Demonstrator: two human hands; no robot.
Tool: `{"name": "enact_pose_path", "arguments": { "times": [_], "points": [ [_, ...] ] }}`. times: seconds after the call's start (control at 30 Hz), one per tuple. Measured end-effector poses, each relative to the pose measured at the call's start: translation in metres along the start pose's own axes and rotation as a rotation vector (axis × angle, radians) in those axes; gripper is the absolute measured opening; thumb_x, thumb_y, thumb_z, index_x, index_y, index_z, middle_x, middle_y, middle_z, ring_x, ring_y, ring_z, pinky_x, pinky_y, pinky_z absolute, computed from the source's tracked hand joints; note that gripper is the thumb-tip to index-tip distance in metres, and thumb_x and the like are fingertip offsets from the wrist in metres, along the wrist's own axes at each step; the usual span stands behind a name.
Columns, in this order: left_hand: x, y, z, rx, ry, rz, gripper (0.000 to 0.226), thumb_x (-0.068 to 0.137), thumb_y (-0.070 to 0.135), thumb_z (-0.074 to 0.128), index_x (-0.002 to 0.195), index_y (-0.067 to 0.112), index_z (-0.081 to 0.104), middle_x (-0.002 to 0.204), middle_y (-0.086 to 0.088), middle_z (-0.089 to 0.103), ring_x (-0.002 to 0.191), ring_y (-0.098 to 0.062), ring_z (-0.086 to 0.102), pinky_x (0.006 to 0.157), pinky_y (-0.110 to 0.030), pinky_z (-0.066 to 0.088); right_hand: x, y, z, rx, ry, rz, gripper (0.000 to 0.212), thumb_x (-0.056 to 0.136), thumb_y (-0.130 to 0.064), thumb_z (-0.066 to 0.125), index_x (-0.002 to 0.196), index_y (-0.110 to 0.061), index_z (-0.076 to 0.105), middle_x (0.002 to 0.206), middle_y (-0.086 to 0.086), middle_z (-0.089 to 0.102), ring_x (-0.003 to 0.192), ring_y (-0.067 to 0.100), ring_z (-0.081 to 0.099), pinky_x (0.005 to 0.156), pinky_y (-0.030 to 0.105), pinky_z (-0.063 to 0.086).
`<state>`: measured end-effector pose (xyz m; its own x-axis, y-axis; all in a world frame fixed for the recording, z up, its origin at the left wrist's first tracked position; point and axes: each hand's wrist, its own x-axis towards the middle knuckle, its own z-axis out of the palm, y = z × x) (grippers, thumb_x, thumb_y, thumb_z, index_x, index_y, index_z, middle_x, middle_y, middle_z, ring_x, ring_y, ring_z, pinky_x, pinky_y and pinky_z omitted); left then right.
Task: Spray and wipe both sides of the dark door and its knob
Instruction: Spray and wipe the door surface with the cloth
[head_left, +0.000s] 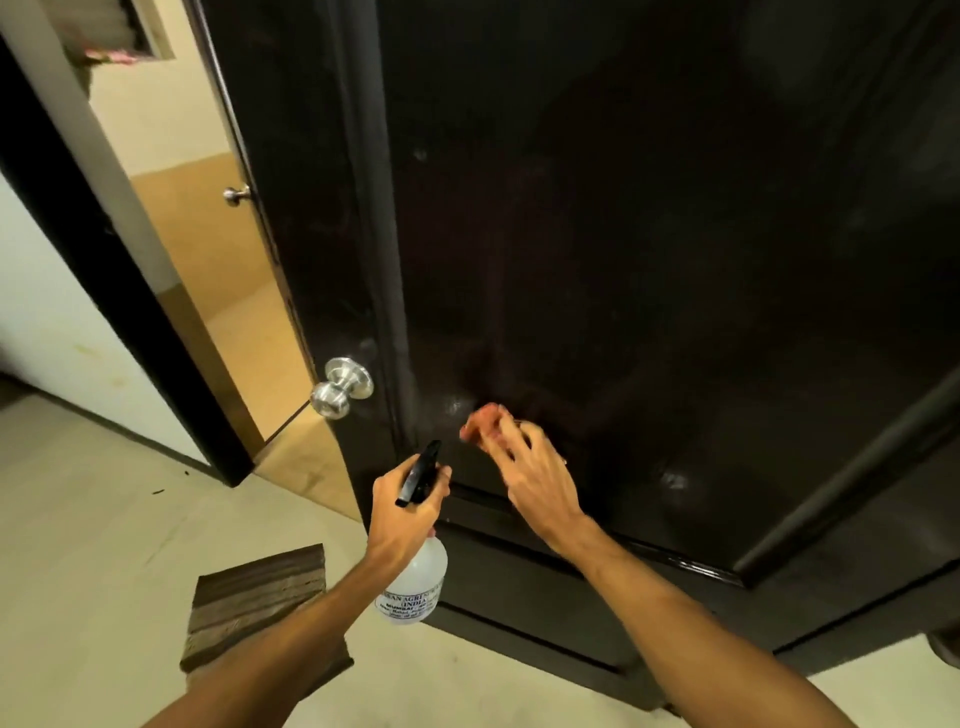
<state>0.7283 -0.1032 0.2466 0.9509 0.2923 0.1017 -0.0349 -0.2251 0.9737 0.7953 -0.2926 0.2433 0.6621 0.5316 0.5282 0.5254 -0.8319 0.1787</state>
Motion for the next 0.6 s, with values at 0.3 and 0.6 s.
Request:
{"name": "enact_pose_path", "arguments": {
  "times": [0.3, 0.6],
  "points": [
    [0.012, -0.015, -0.036, -0.046, 0.068, -0.058, 0.017, 0.101, 0.017, 0.069, 0.084, 0.016, 0.068, 0.066, -0.012, 0.065, 0.045, -0.018, 0.054, 0.040, -0.030, 0.046, 0.058, -0.048, -0.005, -0.097, -0.207, -0.267, 0.054, 0.086, -0.002, 0.051, 0.139, -0.009, 0.060, 0.142, 0.011, 0.051, 0.108, 0.026, 0.058, 0.085, 0.036, 0.056],
    [0.033, -0.025, -0.074, -0.028, 0.126, -0.036, 0.013, 0.100, 0.024, 0.070, 0.088, 0.018, 0.069, 0.073, -0.011, 0.069, 0.050, -0.013, 0.061, 0.045, -0.030, 0.052, 0.133, -0.078, -0.011, -0.213, -0.085, -0.241, 0.061, 0.095, 0.005, 0.020, 0.153, 0.001, 0.037, 0.147, 0.016, 0.043, 0.116, 0.031, 0.050, 0.089, 0.040, 0.052]
  ]
}}
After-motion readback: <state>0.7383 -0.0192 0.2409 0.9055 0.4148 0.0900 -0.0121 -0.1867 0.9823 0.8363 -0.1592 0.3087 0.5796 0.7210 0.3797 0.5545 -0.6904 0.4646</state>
